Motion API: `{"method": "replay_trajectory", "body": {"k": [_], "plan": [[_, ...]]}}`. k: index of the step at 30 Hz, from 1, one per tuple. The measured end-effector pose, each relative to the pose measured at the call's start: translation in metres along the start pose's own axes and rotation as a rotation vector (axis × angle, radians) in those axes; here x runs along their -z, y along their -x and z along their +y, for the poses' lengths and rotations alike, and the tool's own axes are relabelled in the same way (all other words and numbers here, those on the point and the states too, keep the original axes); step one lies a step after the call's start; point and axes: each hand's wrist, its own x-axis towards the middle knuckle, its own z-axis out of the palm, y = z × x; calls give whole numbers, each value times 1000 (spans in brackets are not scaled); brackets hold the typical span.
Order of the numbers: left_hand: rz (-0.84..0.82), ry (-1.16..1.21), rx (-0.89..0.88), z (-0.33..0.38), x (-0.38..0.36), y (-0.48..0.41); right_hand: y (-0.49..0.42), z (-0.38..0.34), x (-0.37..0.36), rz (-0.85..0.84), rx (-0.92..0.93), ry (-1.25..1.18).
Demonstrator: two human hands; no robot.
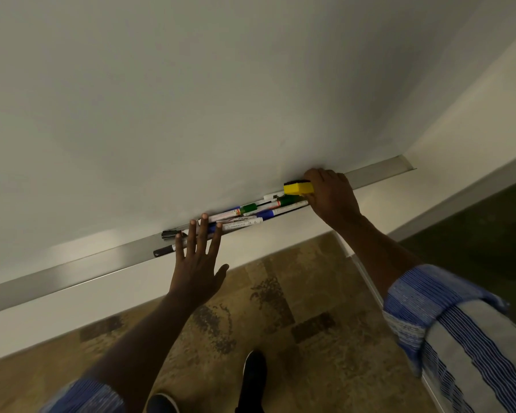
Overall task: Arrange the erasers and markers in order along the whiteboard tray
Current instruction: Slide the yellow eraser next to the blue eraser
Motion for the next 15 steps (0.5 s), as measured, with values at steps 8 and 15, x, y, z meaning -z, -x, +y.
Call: {"method": "replay_trajectory", "body": {"k": [8, 15], "plan": [[-5, -3, 6, -13, 6, 17, -3, -65, 31, 169, -254, -581], [-3, -6, 101, -53, 14, 51, -11, -171, 41, 7, -921, -1831]]}}
